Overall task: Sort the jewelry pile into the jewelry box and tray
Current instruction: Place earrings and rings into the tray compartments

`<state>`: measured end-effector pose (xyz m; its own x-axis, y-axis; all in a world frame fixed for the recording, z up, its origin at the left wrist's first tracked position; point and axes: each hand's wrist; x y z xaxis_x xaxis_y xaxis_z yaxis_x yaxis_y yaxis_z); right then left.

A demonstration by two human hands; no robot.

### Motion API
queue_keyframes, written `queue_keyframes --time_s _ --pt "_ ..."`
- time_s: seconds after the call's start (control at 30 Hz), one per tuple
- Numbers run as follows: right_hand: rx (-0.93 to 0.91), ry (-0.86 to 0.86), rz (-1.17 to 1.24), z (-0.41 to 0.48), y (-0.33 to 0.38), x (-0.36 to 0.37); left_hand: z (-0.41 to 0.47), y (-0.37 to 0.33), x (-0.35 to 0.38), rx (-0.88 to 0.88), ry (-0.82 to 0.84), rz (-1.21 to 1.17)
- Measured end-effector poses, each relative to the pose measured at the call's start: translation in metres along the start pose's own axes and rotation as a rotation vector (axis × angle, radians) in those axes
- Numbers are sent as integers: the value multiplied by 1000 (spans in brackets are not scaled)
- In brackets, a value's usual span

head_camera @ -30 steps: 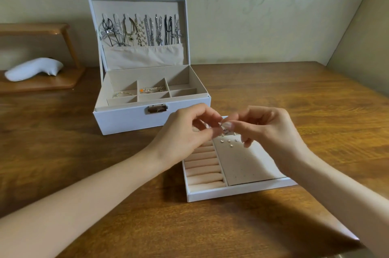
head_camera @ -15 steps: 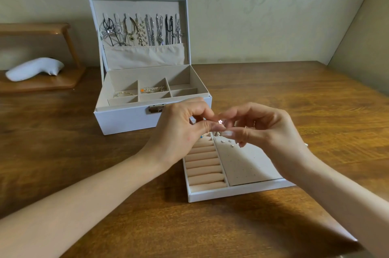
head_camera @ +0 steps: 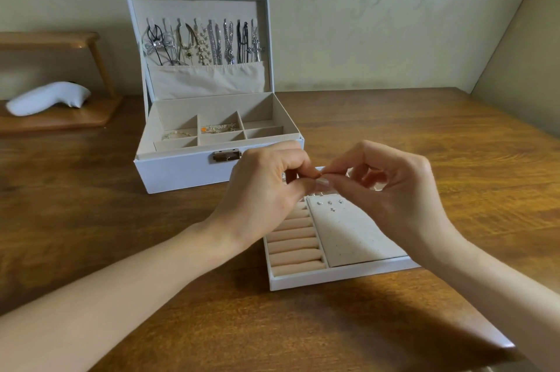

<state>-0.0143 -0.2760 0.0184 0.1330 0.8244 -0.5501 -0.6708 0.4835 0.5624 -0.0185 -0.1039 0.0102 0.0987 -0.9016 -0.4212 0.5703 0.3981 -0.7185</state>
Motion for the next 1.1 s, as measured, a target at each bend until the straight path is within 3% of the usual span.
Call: queue_keyframes --time_s 0.17,0.27,0.53,0.8,1.1 --pt "263 148 236 9 -1 -7 3 -2 -3 20 17 58" --pt "328 151 306 10 -1 -9 6 -4 -2 58 -11 138" --pt "183 102 91 9 -2 -11 8 -6 6 23 -41 219" --pt "298 298 -167 4 -40 -24 -11 18 -43 -225 71 272" --pt "299 312 -191 0 -54 -20 -49 39 -81 -408 233 240"
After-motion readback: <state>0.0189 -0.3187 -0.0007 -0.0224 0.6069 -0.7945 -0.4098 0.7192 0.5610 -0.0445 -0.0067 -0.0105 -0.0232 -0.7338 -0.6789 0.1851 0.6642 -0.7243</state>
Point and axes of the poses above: each hand's wrist, its own z-axis towards the middle knuckle, its own x-axis out of the palm, y = z × x, and after that the axes turned 9 degrees about -z, right-handed
